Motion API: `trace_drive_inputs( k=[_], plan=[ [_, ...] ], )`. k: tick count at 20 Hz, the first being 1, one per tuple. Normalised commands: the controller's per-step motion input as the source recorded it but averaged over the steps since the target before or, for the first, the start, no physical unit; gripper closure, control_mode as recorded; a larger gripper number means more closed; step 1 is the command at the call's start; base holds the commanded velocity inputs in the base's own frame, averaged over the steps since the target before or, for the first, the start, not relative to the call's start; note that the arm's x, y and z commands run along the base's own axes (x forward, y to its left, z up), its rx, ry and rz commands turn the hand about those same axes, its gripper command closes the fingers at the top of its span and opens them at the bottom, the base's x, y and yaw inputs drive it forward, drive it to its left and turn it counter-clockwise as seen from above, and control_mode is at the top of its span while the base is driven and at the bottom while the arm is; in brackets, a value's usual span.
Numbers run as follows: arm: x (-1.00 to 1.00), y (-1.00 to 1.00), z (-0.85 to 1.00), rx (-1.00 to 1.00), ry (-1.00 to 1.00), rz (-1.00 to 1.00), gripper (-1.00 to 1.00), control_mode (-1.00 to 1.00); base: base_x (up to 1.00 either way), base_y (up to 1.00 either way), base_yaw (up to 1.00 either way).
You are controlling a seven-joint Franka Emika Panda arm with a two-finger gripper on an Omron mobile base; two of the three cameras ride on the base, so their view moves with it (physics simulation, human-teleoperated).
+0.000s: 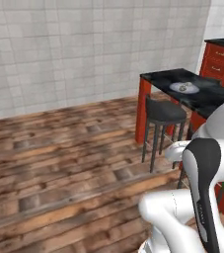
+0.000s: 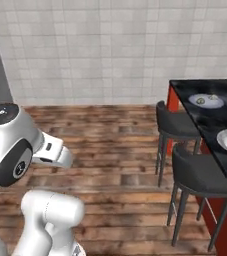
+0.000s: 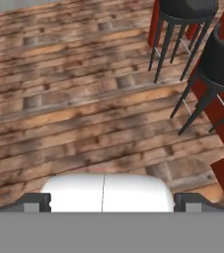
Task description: Place two dumplings into each of the tupperware containers and then place the containers in the fridge.
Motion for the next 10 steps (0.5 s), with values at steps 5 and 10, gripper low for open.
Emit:
trace_drive_inputs(
  k=[5, 10],
  plan=[
    [0.0, 0.0, 0.0, 0.0, 0.0, 0.0, -1.0, 1.0, 0.66, 0.4, -0.63],
    [0.0, 0.0, 0.0, 0.0, 0.0, 0.0, -1.0, 1.0, 0.57, 0.64, -0.73]
  ],
)
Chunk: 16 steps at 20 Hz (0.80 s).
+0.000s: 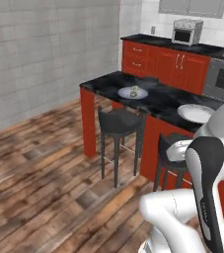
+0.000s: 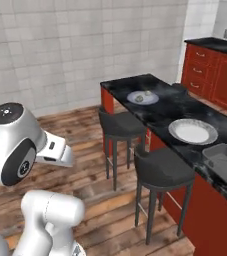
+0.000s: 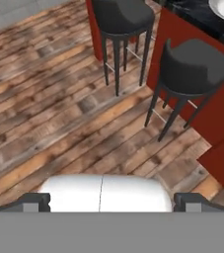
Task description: Place two dumplings into each of the tupperware containers and then place the containers in the fridge.
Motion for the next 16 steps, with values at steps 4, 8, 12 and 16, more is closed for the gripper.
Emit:
trace_drive_inputs(
  k=[4, 8, 12, 16],
  plan=[
    [0.0, 0.0, 0.0, 0.0, 0.0, 0.0, -1.0, 1.0, 0.78, 0.91, -0.62],
    [0.0, 0.0, 0.0, 0.0, 0.0, 0.0, -1.0, 1.0, 0.8, 1.0, -0.54],
    [0.0, 0.0, 0.0, 0.0, 0.0, 0.0, -1.0, 1.0, 0.79, 1.0, -0.53],
    [0.0, 0.0, 0.0, 0.0, 0.0, 0.0, -1.0, 1.0, 0.61, 1.0, -0.48]
  ],
)
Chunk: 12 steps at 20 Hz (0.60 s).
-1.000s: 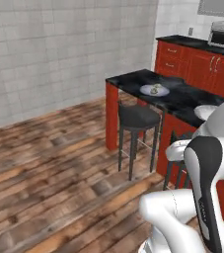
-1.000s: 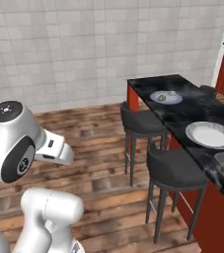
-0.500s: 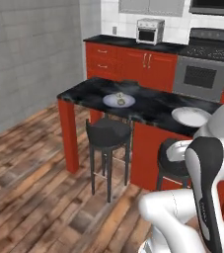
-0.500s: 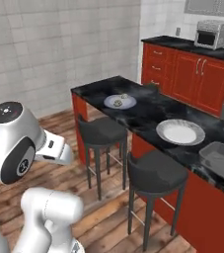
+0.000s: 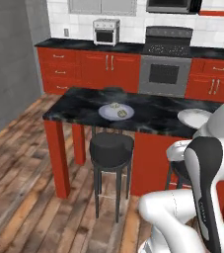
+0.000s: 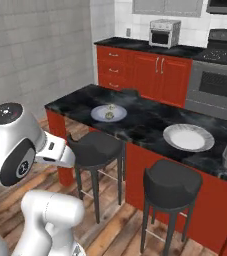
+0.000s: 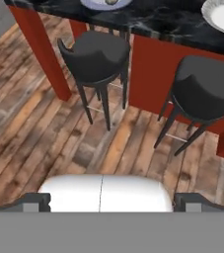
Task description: Place two dumplings into each of the tupperware containers and then place the containers in the fridge.
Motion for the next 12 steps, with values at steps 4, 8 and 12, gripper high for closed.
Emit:
trace_drive_inputs(
  k=[4, 8, 12],
  plan=[
    [0.0, 0.0, 0.0, 0.0, 0.0, 0.0, -1.0, 1.0, 0.62, 0.96, -0.44],
    [0.0, 0.0, 0.0, 0.0, 0.0, 0.0, -1.0, 1.0, 0.68, 0.72, -0.39],
    [0.0, 0.0, 0.0, 0.0, 0.0, 0.0, -1.0, 1.0, 0.53, 0.3, -0.43]
  ],
)
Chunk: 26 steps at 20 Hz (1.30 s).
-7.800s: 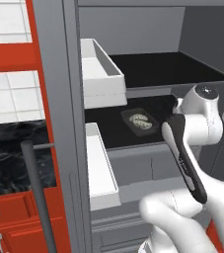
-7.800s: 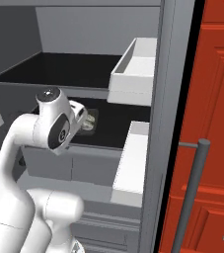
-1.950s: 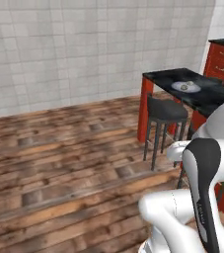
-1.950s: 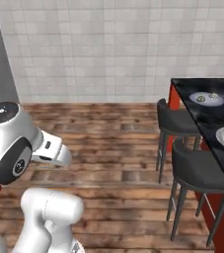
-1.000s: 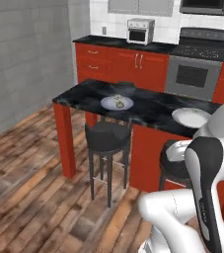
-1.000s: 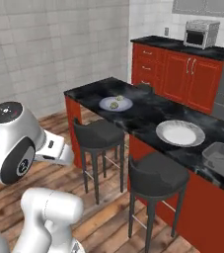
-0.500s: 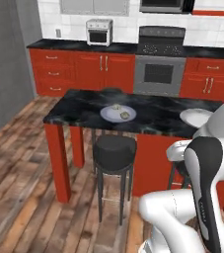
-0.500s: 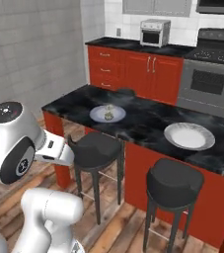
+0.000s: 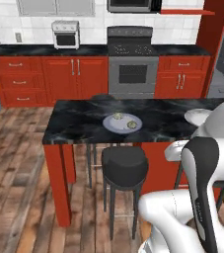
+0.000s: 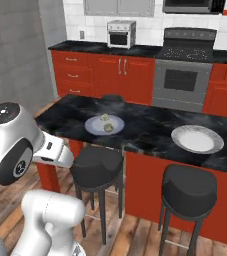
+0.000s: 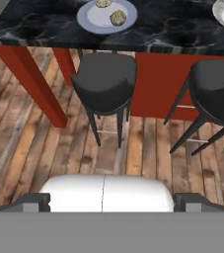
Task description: Place two dumplings into each of the tupperware containers and then place the containers in the fridge.
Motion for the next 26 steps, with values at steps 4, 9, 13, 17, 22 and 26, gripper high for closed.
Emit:
trace_drive_inputs(
  k=[4, 9, 13, 17, 22, 26],
  plan=[
    [0.0, 0.0, 0.0, 0.0, 0.0, 0.0, -1.0, 1.0, 0.55, 0.46, -0.42],
    [0.0, 0.0, 0.0, 0.0, 0.0, 0.0, -1.0, 1.0, 0.66, 0.39, -0.18],
    [0.0, 0.0, 0.0, 0.0, 0.0, 0.0, -1.0, 1.0, 0.63, 0.02, -0.03],
    [0.0, 0.0, 0.0, 0.0, 0.0, 0.0, -1.0, 1.0, 0.37, 0.04, -0.01],
    [0.0, 0.0, 0.0, 0.0, 0.0, 0.0, -1.0, 1.0, 0.39, 0.05, -0.03],
    [0.0, 0.0, 0.0, 0.0, 0.0, 0.0, -1.0, 1.0, 0.59, 0.06, -0.02]
  ],
)
